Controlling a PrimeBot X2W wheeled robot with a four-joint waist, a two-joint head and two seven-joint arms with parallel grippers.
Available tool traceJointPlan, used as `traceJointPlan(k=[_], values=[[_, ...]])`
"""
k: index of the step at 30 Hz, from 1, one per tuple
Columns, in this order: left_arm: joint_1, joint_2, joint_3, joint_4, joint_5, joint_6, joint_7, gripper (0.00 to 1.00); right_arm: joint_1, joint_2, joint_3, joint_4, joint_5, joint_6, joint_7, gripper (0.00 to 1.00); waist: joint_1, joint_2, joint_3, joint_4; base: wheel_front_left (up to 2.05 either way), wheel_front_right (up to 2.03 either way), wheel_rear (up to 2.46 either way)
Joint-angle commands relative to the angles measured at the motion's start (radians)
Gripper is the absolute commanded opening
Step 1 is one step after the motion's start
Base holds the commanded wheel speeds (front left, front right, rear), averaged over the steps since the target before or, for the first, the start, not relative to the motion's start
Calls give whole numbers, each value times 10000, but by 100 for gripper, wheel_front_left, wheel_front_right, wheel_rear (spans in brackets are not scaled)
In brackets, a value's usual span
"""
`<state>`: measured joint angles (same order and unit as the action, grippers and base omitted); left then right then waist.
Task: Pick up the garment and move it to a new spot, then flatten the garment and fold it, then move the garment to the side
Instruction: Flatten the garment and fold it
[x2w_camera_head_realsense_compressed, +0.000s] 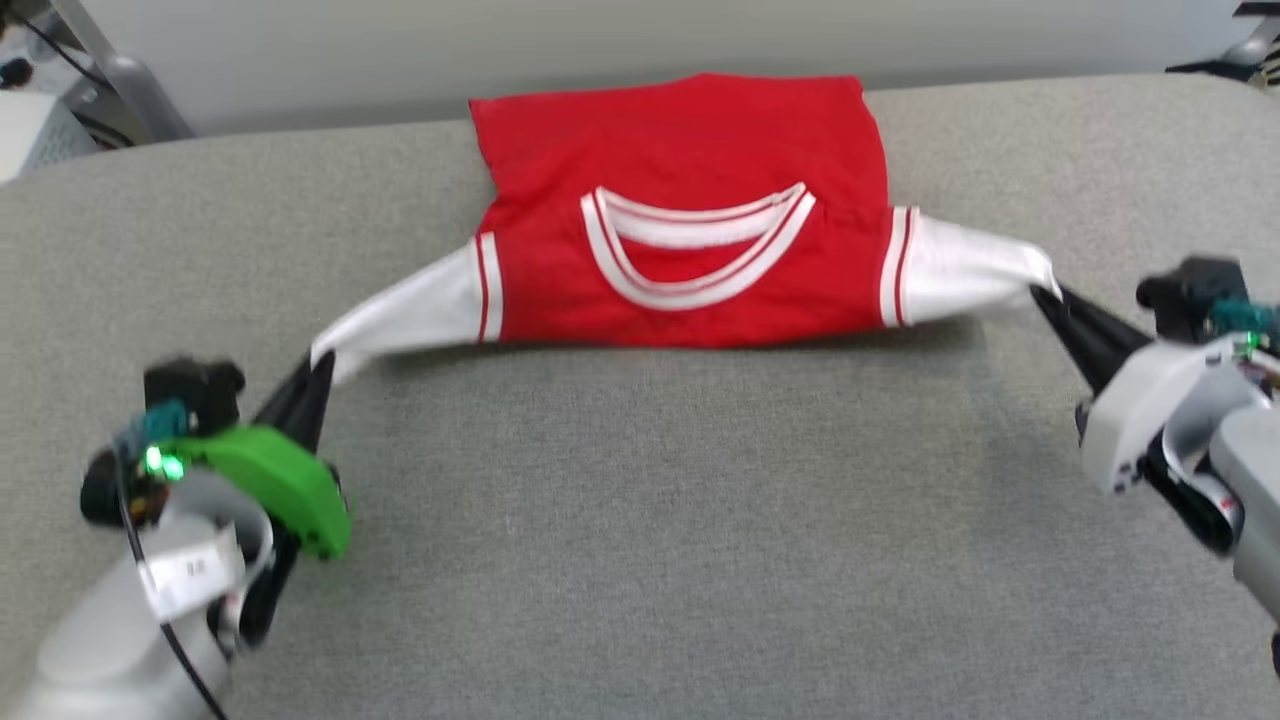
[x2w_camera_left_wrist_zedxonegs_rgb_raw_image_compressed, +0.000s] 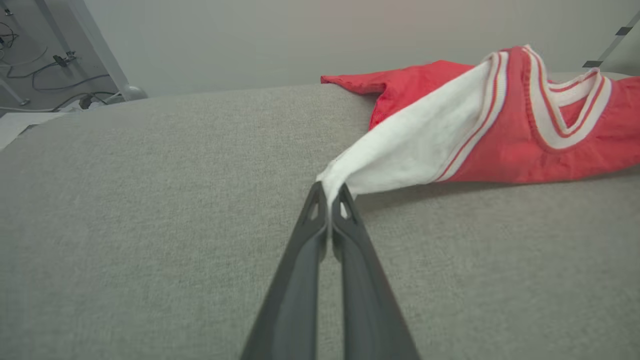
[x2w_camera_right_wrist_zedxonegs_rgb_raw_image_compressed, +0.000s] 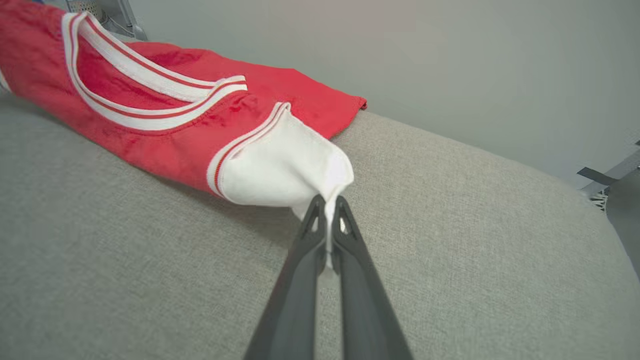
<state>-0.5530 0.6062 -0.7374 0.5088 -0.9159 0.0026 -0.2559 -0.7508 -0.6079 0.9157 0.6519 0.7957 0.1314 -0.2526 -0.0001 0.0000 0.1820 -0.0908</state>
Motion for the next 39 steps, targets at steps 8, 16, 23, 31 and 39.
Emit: traceJointPlan(k=[8,16,23,31,39], values=[[2869,-34,474,-844,-93,715,-58,0,2977,-448,-1054,-643,236,-7,-89,0,1,0,-1169,71,0,0,0],[5057,-270,1503,-1408,62,1309,-58,0,5470,-643,-2511,-1132,-4,-7,-26,0,1,0,-1559,149,0,0,0],[6154,-548,2027,-1929,505,1450,-58,0,7553,-474,-4028,-1983,-302,-7,615,0,1,0,-1577,354,0,0,0],[6064,-721,2186,-2264,1079,1399,-58,0,8374,105,-5522,-2940,-1121,-7,1777,100,1,0,-1357,408,0,0,0],[5736,-863,2425,-3050,1795,1526,-59,0,8098,145,-7087,-4547,-1931,-7,2665,100,1,0,-968,512,0,0,0]])
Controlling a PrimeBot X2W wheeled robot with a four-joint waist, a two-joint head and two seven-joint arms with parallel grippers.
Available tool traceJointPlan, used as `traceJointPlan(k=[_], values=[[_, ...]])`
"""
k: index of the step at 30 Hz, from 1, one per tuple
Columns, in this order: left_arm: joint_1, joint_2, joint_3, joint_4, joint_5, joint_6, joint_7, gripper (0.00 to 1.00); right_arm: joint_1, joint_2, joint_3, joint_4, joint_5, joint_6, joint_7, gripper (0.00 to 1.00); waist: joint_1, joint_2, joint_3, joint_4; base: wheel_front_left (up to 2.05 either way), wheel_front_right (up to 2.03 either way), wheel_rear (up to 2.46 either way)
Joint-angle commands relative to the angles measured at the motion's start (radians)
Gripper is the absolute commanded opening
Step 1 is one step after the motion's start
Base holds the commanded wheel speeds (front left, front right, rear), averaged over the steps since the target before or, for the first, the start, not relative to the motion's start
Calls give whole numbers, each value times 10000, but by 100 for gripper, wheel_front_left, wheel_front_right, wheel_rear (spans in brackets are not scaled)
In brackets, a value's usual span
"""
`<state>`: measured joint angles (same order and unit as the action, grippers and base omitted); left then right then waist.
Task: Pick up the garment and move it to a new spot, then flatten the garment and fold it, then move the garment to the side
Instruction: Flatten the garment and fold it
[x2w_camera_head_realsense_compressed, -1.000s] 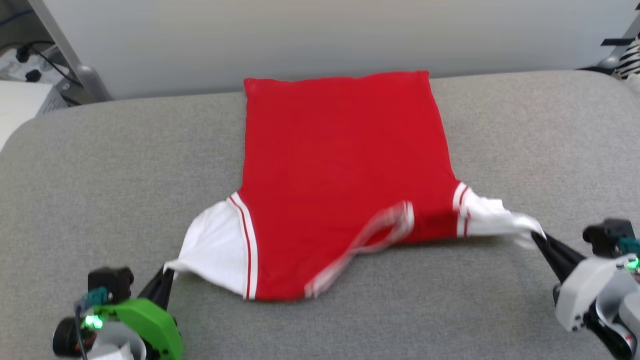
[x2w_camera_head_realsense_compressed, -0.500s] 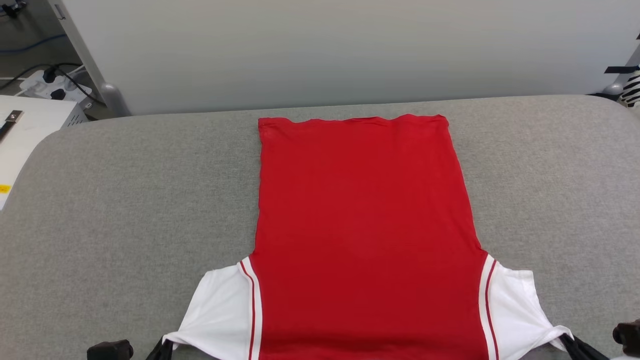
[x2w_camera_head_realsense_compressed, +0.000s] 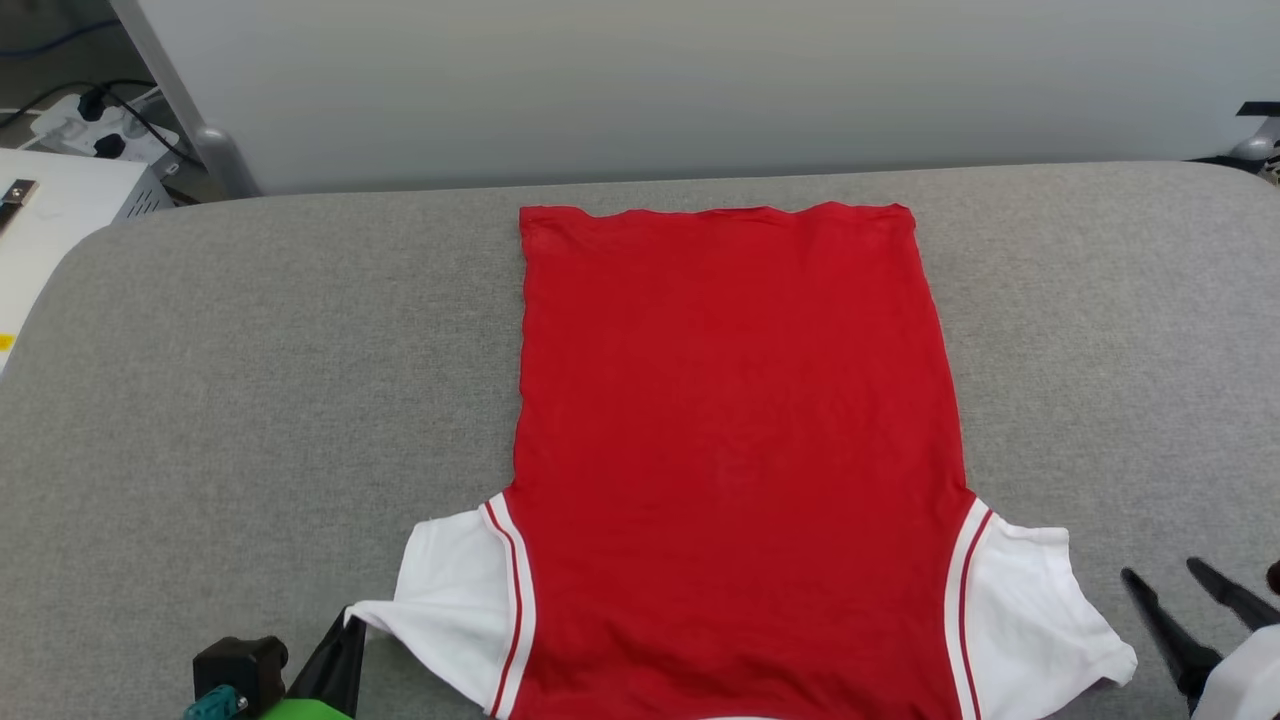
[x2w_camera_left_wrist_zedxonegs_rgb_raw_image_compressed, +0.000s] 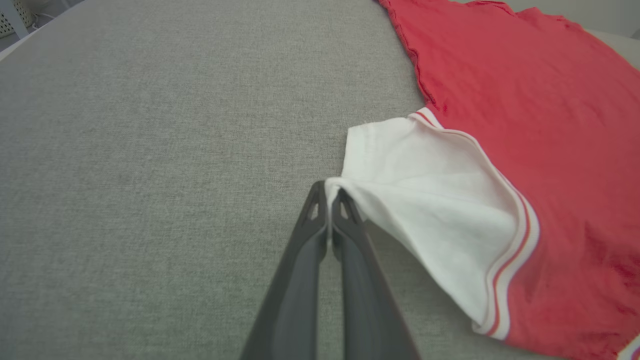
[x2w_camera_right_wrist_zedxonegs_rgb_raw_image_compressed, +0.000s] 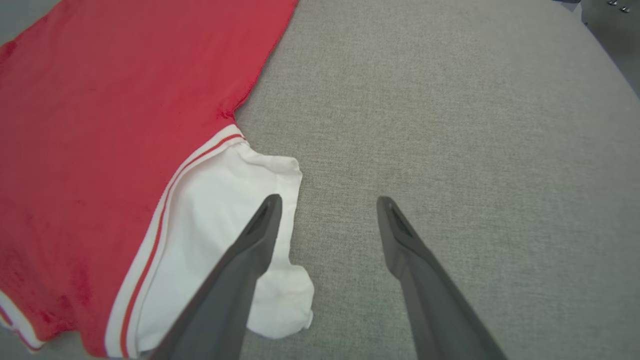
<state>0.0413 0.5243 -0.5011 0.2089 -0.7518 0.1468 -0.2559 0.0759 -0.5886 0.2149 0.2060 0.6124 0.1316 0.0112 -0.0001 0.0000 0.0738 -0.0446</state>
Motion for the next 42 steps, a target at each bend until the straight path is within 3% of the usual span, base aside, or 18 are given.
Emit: traceJointPlan(k=[1,7,13,18,25,32,42], values=[[-228,-67,102,-153,214,111,-59,0,-245,-83,-300,-323,-146,-9,117,100,1,0,172,74,0,0,0],[-397,-169,390,-934,678,296,-59,0,-1695,-40,-1864,-2034,-247,-9,681,100,1,0,859,276,0,0,0],[-826,-303,535,-1660,1134,344,-59,0,-4135,36,-2392,-2592,-48,-9,1960,100,1,0,1864,672,0,0,0],[-1256,-498,570,-2128,1469,268,-59,0,-6474,-333,-1920,-1761,3,-9,3615,100,1,0,2780,1057,0,0,0],[-1815,-787,680,-2632,1951,106,-59,0,-9642,-609,-628,295,368,-9,7406,100,1,0,4025,1526,0,0,0],[-2345,-1068,697,-3111,2462,-44,-59,0,-12014,-204,-1,2083,-72,-9,9899,100,1,0,5069,1982,0,0,0],[-2527,-1383,788,-3692,2867,-122,-59,0,-13020,216,-219,3653,-912,-9,9792,100,1,0,6054,2458,0,0,0]])
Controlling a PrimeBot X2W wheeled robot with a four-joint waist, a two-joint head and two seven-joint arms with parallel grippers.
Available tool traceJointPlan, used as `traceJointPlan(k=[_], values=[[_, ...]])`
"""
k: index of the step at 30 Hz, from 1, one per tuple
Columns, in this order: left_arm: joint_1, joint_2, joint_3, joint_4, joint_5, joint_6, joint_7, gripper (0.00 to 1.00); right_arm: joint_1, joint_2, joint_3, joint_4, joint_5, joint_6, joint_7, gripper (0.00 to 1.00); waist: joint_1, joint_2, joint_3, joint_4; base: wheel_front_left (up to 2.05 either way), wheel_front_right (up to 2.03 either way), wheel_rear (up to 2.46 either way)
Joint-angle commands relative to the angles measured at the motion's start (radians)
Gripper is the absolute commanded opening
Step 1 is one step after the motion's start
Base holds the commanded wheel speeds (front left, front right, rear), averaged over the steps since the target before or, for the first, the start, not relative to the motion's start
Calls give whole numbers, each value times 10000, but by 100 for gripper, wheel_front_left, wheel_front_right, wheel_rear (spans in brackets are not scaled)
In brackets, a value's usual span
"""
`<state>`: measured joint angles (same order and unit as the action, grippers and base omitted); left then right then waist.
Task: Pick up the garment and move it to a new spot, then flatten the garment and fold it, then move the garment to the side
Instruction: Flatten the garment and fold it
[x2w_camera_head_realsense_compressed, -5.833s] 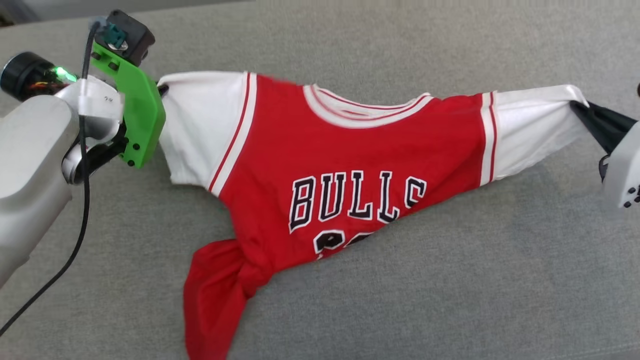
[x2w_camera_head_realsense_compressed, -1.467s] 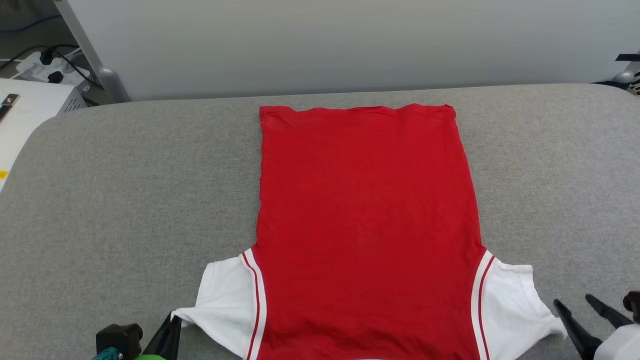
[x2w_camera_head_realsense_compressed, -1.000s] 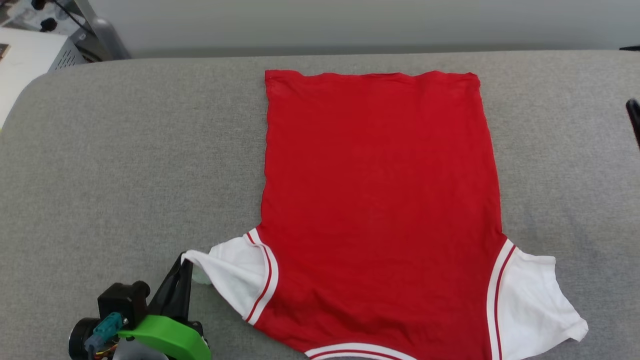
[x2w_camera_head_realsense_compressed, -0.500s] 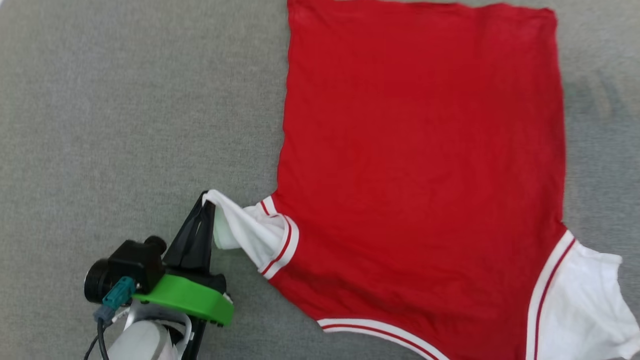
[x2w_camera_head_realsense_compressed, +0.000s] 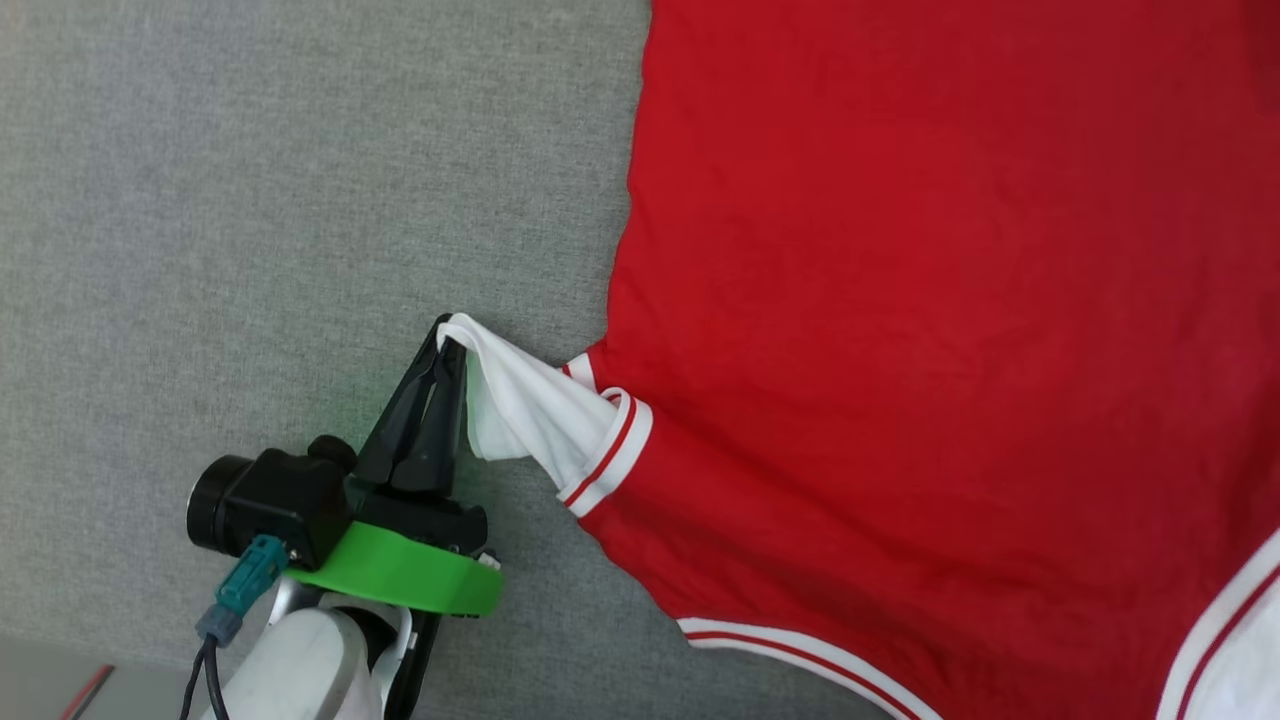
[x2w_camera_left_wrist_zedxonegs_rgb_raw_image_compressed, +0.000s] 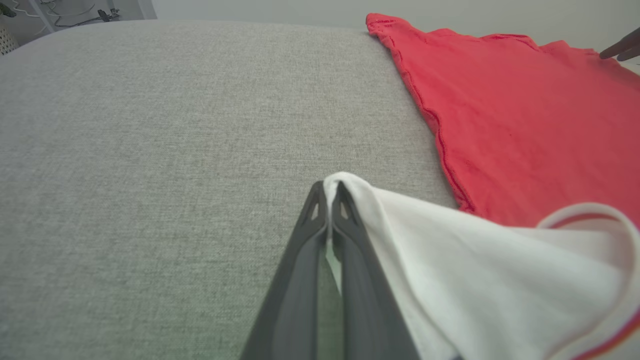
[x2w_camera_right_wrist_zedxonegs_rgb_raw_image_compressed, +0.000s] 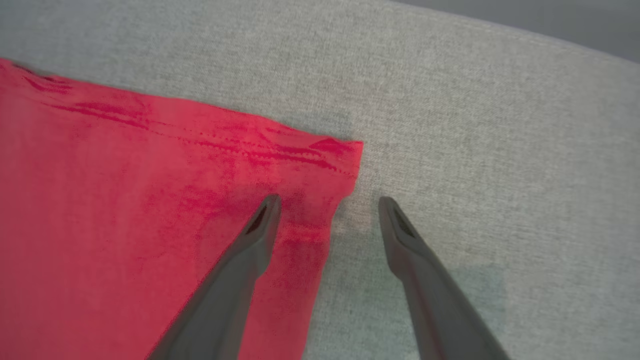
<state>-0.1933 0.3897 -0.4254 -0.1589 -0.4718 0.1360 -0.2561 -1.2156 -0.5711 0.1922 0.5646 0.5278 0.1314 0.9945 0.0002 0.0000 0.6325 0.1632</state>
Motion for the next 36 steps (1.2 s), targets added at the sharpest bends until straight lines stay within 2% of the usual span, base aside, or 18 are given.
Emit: traceJointPlan(k=[1,8,9,10,14,20,24,28,30,36], values=[[-188,-29,35,1,128,-10,-57,0,-55,58,68,199,-119,-7,-47,100,-2,0,520,383,0,0,0],[-138,-76,109,69,293,-59,-57,0,582,-108,417,873,-40,-7,165,100,-2,0,503,332,0,0,0],[-120,-69,129,91,300,-67,-57,0,615,-153,449,898,-6,-7,166,18,-2,0,456,314,0,0,0],[-105,-61,142,110,306,-73,-57,0,629,-192,489,902,7,-7,154,0,-2,0,407,297,0,0,0],[-2,-39,206,165,316,-60,-57,0,538,-249,601,829,60,-7,-173,0,-2,0,139,182,0,0,0],[269,-26,227,446,272,-49,-57,0,455,-213,683,808,359,-7,-1302,0,-2,0,-702,-22,0,0,0],[515,-9,229,615,239,-37,-55,0,840,-525,1162,525,828,-7,-1925,0,-2,0,-1524,-147,0,0,0],[829,43,245,731,141,32,-18,0,1662,-1175,1976,-253,1554,-7,-2454,0,-2,0,-2355,-364,0,0,0],[1127,128,255,763,91,126,61,0,2534,-1798,2442,-1097,2294,-7,-2887,0,-2,0,-2876,-549,0,0,0],[1707,273,342,752,-69,313,169,0,4783,-3058,2681,-2687,3292,-7,-3794,0,-2,0,-3704,-913,0,0,0]])
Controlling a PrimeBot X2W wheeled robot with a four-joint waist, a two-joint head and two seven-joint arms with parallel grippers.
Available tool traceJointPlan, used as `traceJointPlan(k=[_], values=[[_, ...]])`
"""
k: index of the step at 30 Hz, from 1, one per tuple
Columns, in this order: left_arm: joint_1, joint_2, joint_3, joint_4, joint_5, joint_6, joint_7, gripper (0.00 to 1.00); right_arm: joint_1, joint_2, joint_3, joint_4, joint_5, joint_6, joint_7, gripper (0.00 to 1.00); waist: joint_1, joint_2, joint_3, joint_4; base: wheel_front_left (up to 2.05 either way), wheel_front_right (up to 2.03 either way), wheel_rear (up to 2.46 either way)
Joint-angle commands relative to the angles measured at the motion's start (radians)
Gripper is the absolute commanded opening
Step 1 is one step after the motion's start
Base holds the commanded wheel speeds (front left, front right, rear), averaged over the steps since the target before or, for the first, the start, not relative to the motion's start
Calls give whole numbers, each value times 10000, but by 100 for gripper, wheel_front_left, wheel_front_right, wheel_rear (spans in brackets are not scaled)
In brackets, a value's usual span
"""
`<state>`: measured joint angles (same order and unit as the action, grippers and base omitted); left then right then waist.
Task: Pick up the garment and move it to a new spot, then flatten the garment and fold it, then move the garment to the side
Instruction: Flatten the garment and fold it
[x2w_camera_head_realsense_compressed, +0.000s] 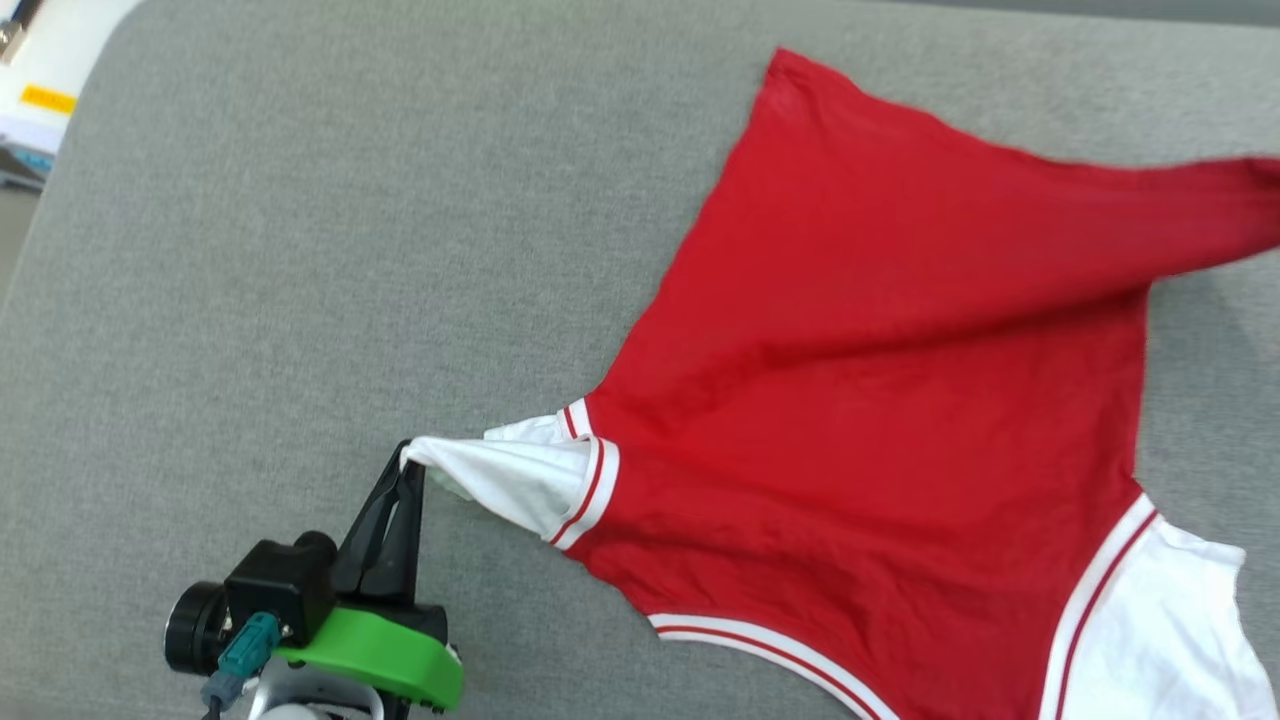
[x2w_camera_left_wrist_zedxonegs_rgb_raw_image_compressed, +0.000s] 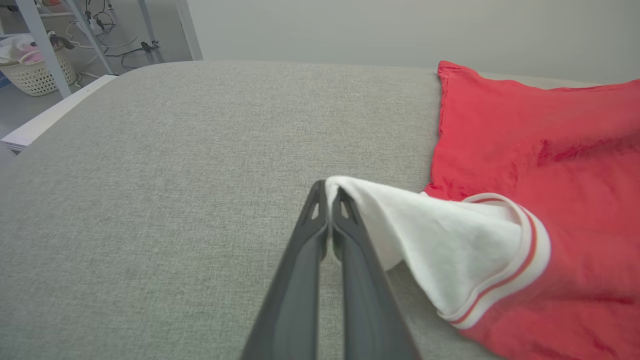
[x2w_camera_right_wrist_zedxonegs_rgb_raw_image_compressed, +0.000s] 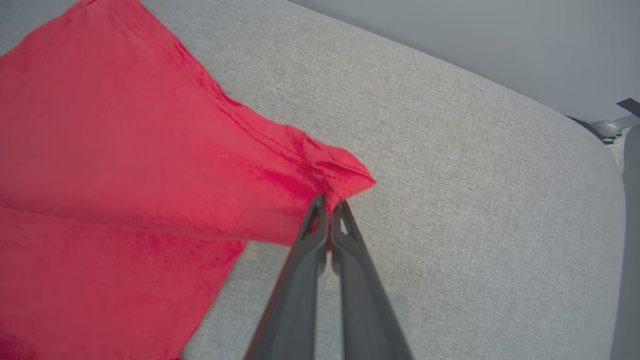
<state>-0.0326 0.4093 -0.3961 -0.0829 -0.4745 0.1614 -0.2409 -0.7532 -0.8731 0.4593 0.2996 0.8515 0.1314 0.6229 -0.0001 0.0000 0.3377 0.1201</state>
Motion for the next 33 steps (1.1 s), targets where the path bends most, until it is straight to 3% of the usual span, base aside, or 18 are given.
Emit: traceJointPlan(k=[1,7,14,18,23,31,32,33], values=[[203,119,74,-4,-69,88,30,0,597,-237,-10,-299,144,-7,-229,0,1,0,-855,-552,0,0,0],[644,308,196,-29,-197,212,92,0,2840,-765,-593,-1269,574,-7,-771,0,1,0,-1262,-967,0,0,0],[894,380,235,-36,-286,325,155,0,5561,-792,-1856,-1795,715,-7,-918,0,1,0,-1617,-1232,0,0,0],[984,379,212,6,-314,357,152,0,7224,-334,-2633,-2072,678,-7,-831,0,1,0,-1723,-1302,0,0,0],[966,375,161,126,-346,332,159,0,9039,678,-3586,-2108,367,-7,-556,0,1,0,-1742,-1310,0,0,0],[904,337,120,366,-408,306,137,0,10116,2115,-4249,-1749,-395,-7,-191,0,1,0,-1754,-1357,0,0,0],[907,338,124,382,-417,307,133,0,10060,2188,-4330,-1760,-529,-7,-232,20,1,0,-1757,-1380,0,0,0],[919,343,132,401,-431,310,128,0,9956,2288,-4435,-1829,-633,-7,-282,58,1,0,-1774,-1413,0,0,0]])
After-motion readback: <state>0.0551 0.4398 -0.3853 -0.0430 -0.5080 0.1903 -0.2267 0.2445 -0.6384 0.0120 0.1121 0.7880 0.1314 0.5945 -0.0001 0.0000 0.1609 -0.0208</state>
